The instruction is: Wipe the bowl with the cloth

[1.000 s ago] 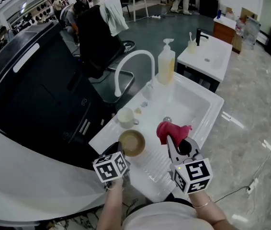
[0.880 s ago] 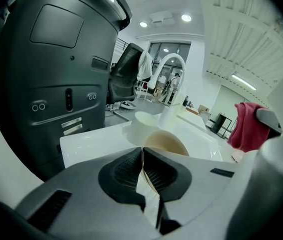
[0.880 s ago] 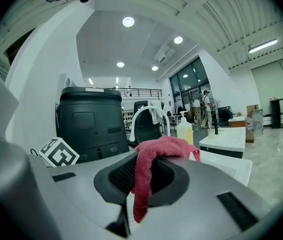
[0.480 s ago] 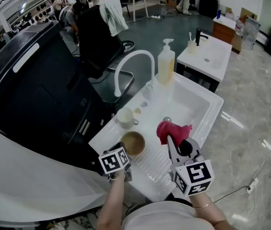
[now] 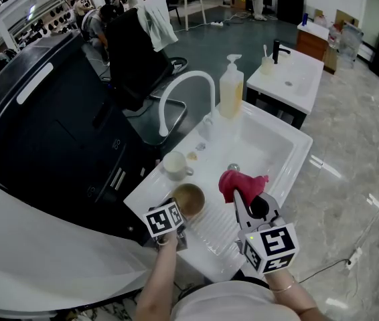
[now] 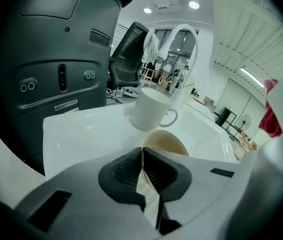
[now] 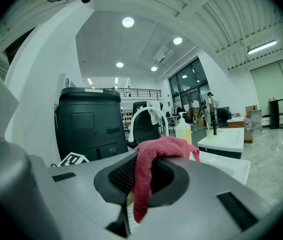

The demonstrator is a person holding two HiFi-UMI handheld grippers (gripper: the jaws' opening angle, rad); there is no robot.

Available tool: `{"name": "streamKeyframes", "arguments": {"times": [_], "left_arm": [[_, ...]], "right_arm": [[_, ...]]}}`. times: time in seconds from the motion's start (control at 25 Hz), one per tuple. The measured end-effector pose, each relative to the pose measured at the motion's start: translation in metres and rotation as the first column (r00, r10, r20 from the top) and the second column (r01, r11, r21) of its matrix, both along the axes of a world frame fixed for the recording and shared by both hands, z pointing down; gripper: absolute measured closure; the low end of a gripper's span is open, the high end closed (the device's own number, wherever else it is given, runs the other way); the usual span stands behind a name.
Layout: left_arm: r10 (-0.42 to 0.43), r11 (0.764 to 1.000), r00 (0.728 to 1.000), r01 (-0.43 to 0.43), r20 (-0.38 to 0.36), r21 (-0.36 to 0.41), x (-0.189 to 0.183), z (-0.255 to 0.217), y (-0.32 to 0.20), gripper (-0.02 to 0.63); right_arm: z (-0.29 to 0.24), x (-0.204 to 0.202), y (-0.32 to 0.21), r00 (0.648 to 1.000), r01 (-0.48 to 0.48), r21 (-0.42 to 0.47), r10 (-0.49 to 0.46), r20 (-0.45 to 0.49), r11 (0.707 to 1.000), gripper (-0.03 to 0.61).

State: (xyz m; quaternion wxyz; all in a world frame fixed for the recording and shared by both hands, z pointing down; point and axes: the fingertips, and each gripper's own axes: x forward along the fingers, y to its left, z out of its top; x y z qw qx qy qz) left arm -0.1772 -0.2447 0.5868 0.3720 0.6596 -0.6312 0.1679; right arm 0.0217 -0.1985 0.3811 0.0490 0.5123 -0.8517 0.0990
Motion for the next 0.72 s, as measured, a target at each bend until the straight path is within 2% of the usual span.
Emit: {"name": "streamKeyframes", "arguments": {"times": [0.4, 0.72], "left_arm": [[-0.015, 0.998, 1.000, 0.014, -0.025, -0.058, 0.002, 0.019, -0.010, 0.584], [0.001, 0.995, 1.000, 0.001, 0.017, -0.103, 0.005, 0.027, -0.018, 0.584]], "right_arm": [[0.001, 0.000, -0.001, 1.000, 0.003, -0.005, -0.003, -0.001, 1.000, 0.543], [0.003, 0.004, -0.003, 1.000, -0.002, -0.018, 0.002, 0.000, 1.000, 0.543]]}}
